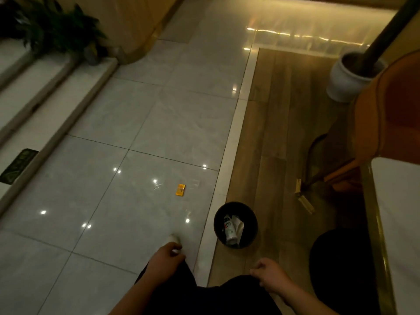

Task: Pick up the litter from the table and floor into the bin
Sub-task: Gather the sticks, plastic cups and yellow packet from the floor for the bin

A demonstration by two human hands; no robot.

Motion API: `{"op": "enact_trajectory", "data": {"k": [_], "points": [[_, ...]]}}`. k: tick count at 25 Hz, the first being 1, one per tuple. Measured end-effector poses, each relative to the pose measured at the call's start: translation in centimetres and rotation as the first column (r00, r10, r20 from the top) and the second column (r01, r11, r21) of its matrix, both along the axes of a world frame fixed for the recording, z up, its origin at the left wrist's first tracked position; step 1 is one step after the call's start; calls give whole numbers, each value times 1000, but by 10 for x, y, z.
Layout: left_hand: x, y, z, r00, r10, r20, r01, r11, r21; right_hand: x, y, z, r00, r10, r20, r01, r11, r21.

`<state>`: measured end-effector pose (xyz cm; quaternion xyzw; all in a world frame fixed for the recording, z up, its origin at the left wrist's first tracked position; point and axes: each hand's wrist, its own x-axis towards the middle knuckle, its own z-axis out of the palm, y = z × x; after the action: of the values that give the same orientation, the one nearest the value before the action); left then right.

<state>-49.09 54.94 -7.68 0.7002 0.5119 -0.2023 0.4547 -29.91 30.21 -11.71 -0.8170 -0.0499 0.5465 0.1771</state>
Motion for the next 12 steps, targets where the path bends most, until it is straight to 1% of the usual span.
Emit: {"op": "enact_trajectory", "data": {"k": [2, 5, 9, 12], "points": [[6, 25, -7, 999, 33, 5, -33, 999, -41, 11, 36, 7, 1000, 9, 6, -9, 1000, -13], [12, 81, -20, 999, -34, 16, 35, 996, -84, 22, 109, 20, 998, 6, 57, -7, 1000, 18], [17, 167, -25, 981, -194, -14, 192, 979, -67, 32, 207, 48, 992, -105, 67, 98, 991, 92], [36, 224, -21, 982, -185, -28, 184, 981, -62, 39, 248, 61, 982, -180, 55, 174, 980, 100]]}}
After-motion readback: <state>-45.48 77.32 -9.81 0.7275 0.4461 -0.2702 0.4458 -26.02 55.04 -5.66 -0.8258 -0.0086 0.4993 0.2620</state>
